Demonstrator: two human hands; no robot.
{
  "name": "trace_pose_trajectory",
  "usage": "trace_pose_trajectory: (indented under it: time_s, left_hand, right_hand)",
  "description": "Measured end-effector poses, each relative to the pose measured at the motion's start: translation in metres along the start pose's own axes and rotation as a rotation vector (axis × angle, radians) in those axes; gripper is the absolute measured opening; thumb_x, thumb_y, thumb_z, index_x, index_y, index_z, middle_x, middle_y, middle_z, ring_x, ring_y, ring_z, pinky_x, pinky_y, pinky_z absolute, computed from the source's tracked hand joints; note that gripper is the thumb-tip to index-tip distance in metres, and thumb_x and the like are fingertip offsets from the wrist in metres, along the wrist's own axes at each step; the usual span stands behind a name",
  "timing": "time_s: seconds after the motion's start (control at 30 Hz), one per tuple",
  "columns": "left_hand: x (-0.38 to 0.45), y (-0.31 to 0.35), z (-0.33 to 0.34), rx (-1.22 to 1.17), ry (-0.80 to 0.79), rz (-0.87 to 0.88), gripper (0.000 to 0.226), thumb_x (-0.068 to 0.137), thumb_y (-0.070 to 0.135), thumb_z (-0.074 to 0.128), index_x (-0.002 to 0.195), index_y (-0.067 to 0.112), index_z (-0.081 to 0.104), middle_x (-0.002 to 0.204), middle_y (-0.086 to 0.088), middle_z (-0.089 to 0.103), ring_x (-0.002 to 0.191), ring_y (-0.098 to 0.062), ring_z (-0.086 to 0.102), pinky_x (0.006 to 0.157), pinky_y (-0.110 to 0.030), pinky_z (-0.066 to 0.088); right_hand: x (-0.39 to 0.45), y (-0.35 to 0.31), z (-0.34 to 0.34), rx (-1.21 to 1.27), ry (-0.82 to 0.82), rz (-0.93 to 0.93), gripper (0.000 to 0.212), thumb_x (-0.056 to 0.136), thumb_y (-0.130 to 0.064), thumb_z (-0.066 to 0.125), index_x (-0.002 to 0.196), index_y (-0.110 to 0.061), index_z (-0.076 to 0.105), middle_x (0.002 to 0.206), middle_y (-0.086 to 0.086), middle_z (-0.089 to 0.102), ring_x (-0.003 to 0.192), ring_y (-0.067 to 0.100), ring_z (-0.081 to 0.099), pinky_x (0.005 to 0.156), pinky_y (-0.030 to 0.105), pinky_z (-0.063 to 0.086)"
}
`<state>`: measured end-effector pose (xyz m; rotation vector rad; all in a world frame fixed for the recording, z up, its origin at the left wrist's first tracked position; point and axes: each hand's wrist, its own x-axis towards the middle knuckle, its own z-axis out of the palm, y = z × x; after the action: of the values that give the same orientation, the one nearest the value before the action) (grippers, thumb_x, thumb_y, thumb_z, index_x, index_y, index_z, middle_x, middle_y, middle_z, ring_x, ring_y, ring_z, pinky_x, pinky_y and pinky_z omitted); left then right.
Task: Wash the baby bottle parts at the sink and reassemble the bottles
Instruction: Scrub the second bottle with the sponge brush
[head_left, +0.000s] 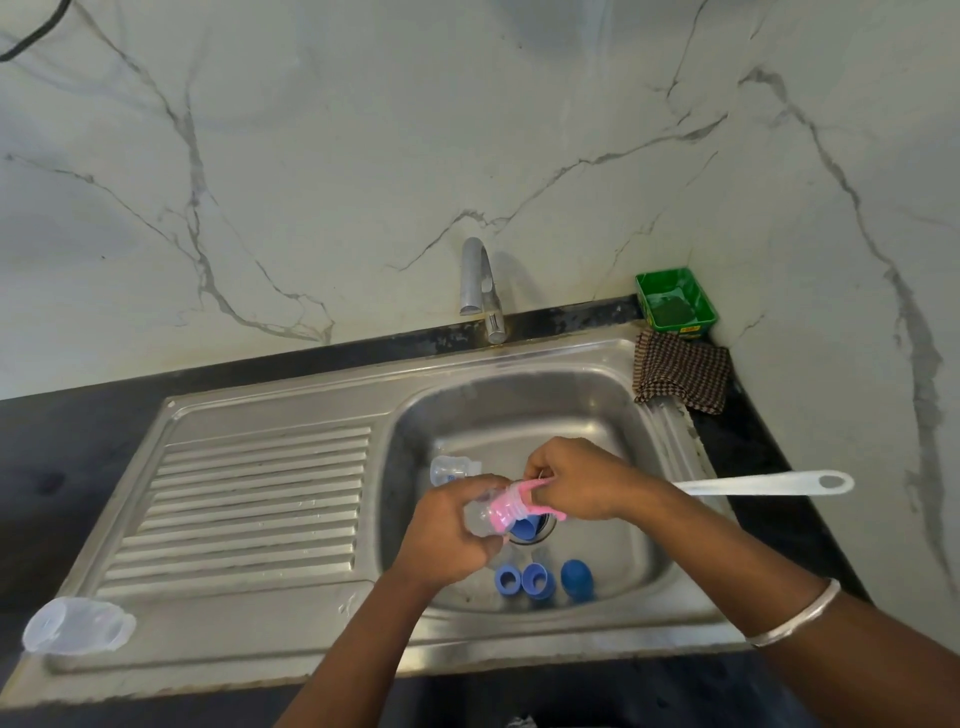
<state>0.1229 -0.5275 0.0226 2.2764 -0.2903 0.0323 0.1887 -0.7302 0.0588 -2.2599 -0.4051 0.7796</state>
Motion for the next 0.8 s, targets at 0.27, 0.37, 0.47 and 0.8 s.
trace_pose_trajectory:
  time_s: [0.27,0.37,0.47,0.8]
  left_hand:
    - [0.0,-0.01,-0.005,-0.093,0.051,-0.063,0.064,0.058,0.01,0.09,0.106,0.043,0.066,0.106,0.026,0.07,0.098,-0.006,0.068,0.088,-0.015,0.049]
    - [0.001,-0.013,-0.009,-0.099,0.055,-0.094,0.064,0.057,0.005,0.092,0.107,0.039,0.069,0.106,0.025,0.071,0.098,-0.006,0.068,0.088,-0.019,0.051]
    - [0.003,-0.01,-0.012,-0.074,0.046,-0.073,0.07,0.055,0.002,0.09,0.106,0.045,0.068,0.106,0.03,0.07,0.096,-0.003,0.068,0.086,-0.018,0.051]
    - [0.009,-0.008,-0.02,-0.128,-0.068,-0.038,0.07,0.056,0.009,0.089,0.107,0.052,0.067,0.109,0.02,0.07,0.101,-0.006,0.068,0.083,-0.02,0.055]
  right_hand:
    - [-0.003,0.019,-0.02,0.002,-0.024,-0.05,0.052,0.076,-0.016,0.081,0.12,-0.023,0.055,0.099,0.004,0.069,0.073,0.018,0.073,0.067,0.037,0.063]
    - [-0.004,0.032,-0.03,-0.101,0.086,-0.089,0.033,0.074,-0.046,0.084,0.086,-0.025,0.062,0.064,-0.007,0.064,0.051,0.005,0.062,0.054,0.023,0.053]
    - [-0.002,0.037,-0.03,-0.208,0.128,-0.109,0.041,0.076,-0.058,0.078,0.059,-0.025,0.06,0.048,-0.008,0.044,0.047,0.007,0.042,0.051,0.026,0.035]
    - [0.006,0.003,-0.007,-0.39,0.015,-0.245,0.029,0.079,-0.014,0.06,0.103,-0.022,0.074,0.092,0.0,0.071,0.082,0.019,0.066,0.068,0.036,0.056]
